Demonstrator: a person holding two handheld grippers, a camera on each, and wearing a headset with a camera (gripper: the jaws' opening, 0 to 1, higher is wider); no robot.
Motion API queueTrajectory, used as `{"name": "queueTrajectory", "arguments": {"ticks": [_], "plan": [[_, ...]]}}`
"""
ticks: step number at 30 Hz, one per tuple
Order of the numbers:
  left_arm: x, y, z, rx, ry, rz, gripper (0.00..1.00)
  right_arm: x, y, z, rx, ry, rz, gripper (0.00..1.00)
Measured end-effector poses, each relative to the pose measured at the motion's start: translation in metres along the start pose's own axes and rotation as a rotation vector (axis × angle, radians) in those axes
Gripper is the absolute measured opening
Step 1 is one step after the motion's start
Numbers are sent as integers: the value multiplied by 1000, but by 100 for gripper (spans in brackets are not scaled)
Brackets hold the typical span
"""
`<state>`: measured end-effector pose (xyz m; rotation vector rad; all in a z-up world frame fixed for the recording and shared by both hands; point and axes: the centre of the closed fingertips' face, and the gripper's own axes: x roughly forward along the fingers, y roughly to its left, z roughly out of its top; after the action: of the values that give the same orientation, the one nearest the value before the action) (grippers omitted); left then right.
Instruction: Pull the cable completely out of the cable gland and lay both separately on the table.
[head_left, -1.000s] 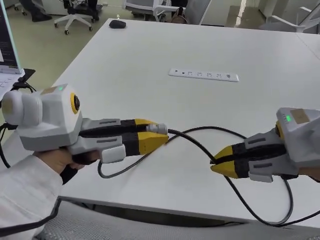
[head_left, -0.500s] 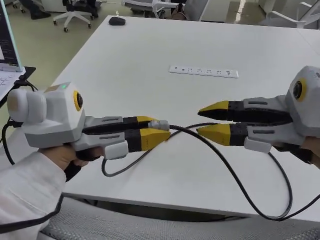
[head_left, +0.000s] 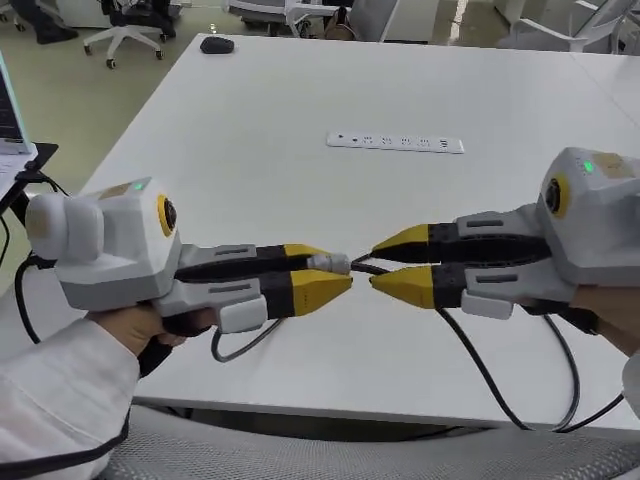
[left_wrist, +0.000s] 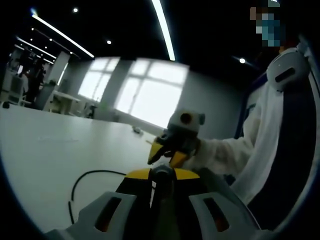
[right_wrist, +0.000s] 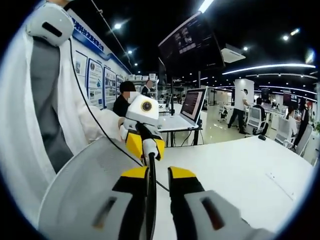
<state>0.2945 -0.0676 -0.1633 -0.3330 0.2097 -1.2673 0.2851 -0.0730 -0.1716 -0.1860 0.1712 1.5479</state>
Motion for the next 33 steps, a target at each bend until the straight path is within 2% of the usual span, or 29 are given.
{"name": "queueTrajectory", "arguments": {"ticks": [4,11,16,21,25,33], "plan": [[-1,1,2,0,-9,5,16,2,4,0,-8,0,24,4],[-1,-1,2,5,-5,-2,16,2,6,-2,-33,11,9,3],[0,-2,-4,15,26,-9,16,2,10,-13,-57,56,6,3],[-1,0,-2,11,17,-5,16,-5,7,-21,-56,78,-13,3],[-2,0,-1,11,9,2,16,-10,4,-32,-48,110,-27,3],[-2,2,-1,3,7,10,16,-20,0,-70,-15,229,-54,3]]}}
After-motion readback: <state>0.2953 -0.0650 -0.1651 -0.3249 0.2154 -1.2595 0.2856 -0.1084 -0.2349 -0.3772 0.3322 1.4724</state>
